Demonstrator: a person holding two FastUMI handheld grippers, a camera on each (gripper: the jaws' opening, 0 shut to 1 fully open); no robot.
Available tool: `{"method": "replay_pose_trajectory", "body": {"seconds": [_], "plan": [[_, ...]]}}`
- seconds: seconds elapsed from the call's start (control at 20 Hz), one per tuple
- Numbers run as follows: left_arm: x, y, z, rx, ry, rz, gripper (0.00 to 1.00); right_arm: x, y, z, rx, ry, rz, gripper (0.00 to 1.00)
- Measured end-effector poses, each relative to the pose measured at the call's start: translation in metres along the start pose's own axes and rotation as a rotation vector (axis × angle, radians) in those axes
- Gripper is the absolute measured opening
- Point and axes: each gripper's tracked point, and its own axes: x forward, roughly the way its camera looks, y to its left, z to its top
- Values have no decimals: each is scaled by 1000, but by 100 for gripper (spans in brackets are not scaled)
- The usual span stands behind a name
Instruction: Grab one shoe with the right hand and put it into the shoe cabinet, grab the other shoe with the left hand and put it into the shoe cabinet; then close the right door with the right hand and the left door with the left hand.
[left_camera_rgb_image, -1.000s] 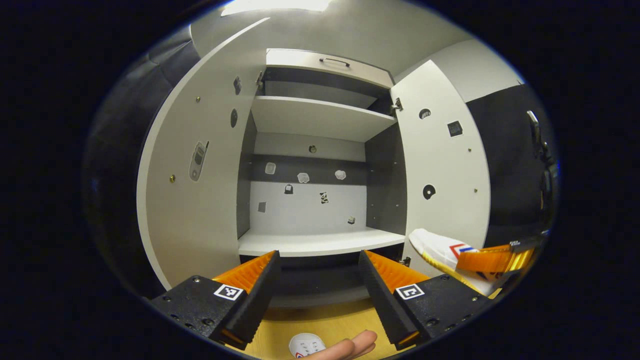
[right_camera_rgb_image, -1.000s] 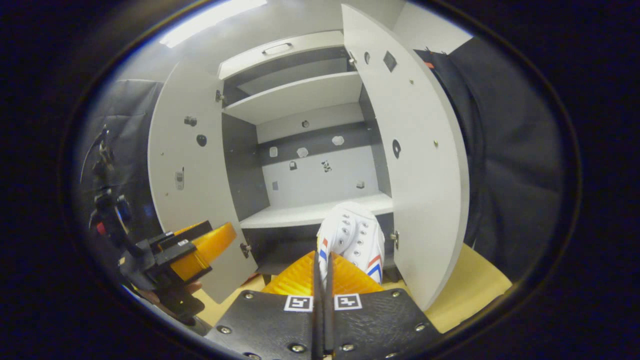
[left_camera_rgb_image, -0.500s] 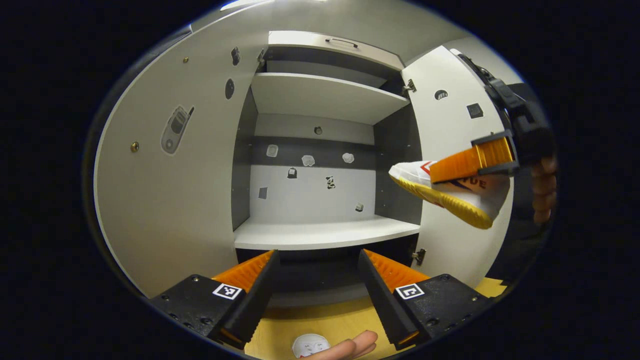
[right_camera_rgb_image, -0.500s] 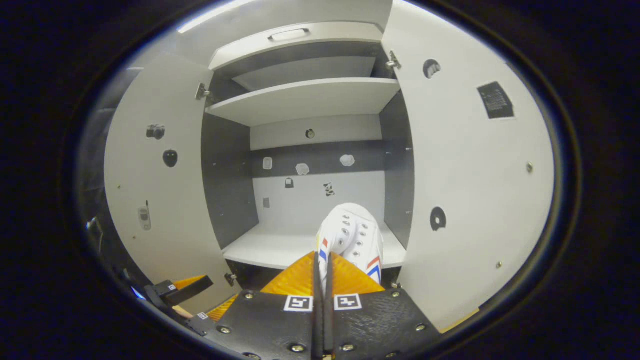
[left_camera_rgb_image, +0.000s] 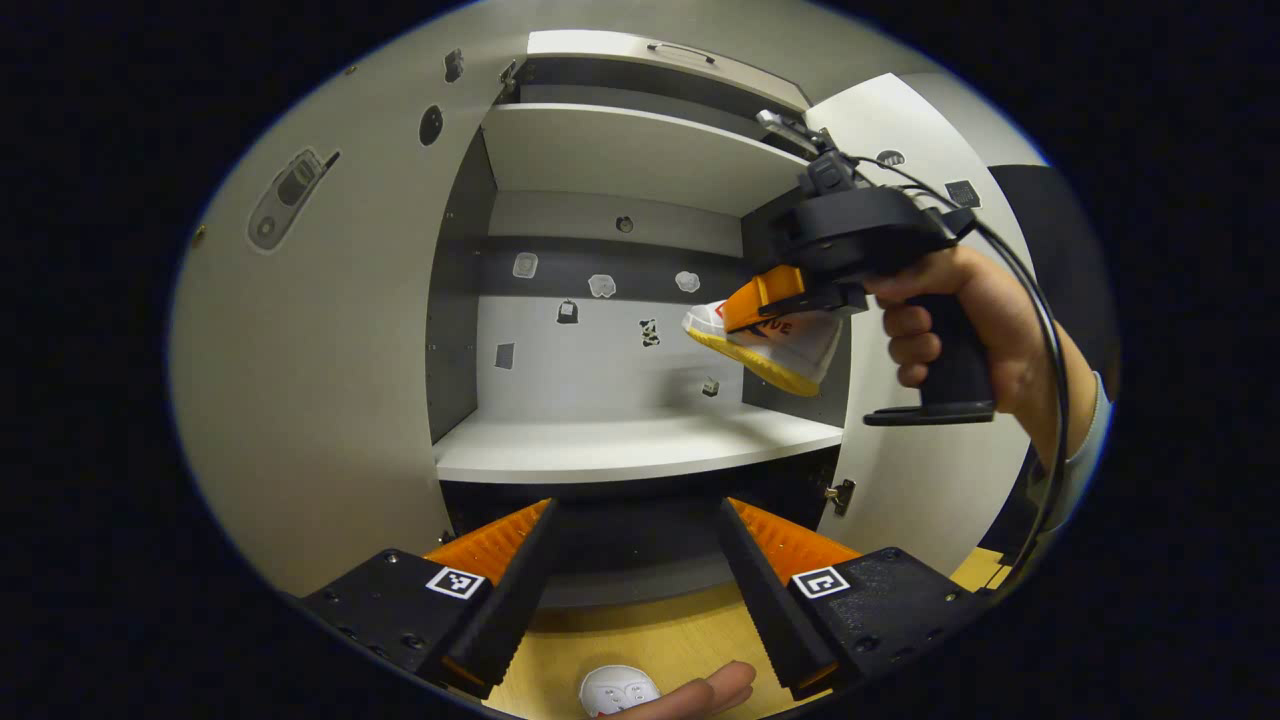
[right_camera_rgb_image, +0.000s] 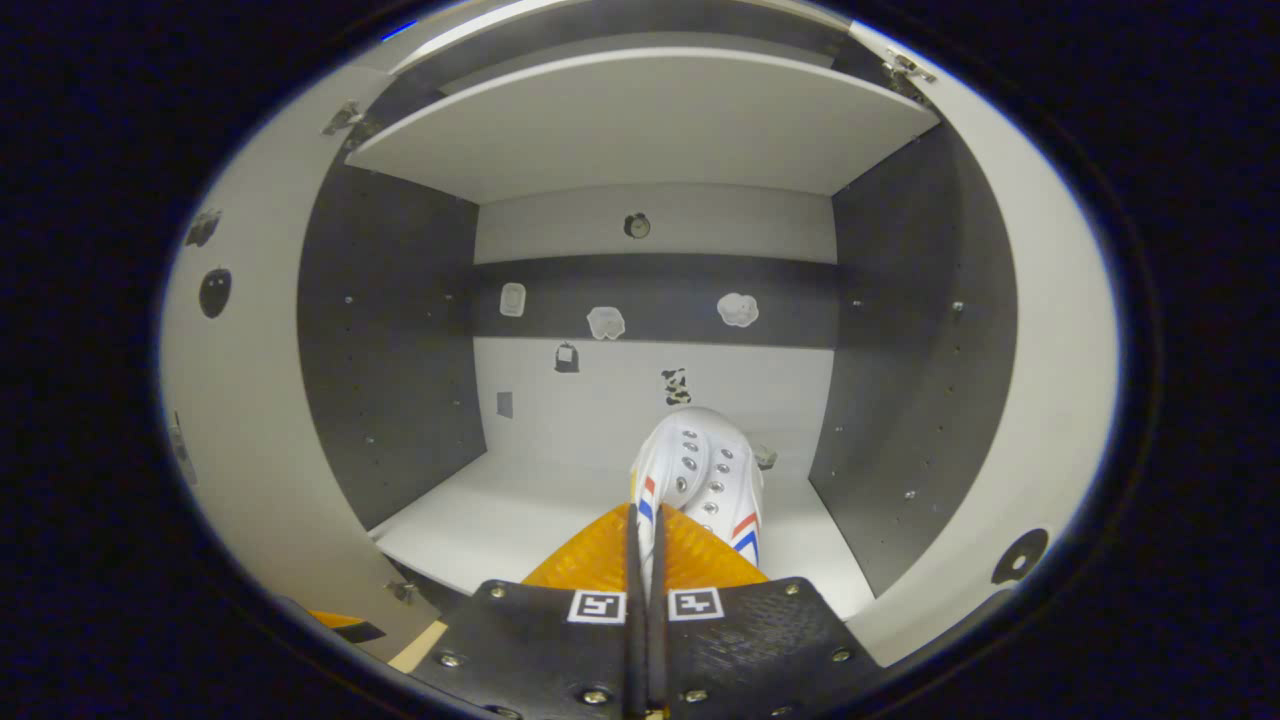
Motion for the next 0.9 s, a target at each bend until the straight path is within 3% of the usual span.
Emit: {"method": "replay_pose_trajectory", "body": {"seconds": [0.25, 0.5, 0.55, 0.65, 0.75, 0.9], "plan": [[-3, -9, 3, 10, -12, -28, 96, 66, -6, -23, 1, 35, -8, 1], [-4, -14, 4, 15, -15, -49, 96, 89, -12, -35, 14, 51, -45, 1], [-2, -13, 4, 16, -17, -49, 96, 87, -19, -34, -14, 46, -85, 3], [0, -11, 1, 19, -5, -42, 96, 73, -31, -14, -68, -28, -132, 50], [1, -11, -1, 22, 2, -38, 96, 51, -26, -1, -20, -70, -132, 97], [2, -9, -4, 12, 14, -25, 96, 10, -18, 8, 30, -104, -107, 97]]}}
